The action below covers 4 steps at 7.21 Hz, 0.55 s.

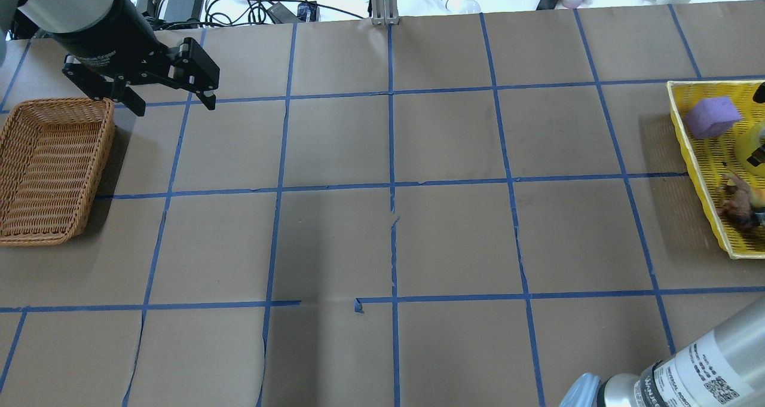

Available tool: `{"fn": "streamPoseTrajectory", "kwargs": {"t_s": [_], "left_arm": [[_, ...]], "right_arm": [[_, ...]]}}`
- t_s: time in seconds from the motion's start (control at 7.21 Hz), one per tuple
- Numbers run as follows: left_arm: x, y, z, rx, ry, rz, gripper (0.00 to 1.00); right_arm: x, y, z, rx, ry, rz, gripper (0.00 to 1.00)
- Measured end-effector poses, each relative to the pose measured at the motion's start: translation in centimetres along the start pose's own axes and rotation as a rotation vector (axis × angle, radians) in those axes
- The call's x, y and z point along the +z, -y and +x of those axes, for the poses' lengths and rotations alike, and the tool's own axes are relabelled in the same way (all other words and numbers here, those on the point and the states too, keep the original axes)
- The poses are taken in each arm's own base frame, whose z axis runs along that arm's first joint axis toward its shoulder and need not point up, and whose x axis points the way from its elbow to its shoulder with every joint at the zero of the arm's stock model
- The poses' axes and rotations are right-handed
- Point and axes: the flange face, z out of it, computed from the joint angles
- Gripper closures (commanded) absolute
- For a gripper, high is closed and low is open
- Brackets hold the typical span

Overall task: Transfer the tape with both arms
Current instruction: 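Lower the right gripper into the yellow basket onto the yellow tape roll, then close the right gripper on the tape roll and lift it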

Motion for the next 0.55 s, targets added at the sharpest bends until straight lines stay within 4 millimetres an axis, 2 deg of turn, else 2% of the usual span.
{"fn": "streamPoseTrajectory", "kwargs": {"t_s": [0.55], "left_arm": [[-0.07, 0.04, -0.12, -0.002, 0.0, 0.001, 0.0]], "right_arm": [[-0.15, -0.2, -0.83, -0.011, 0.029, -0.006, 1.0]]}}
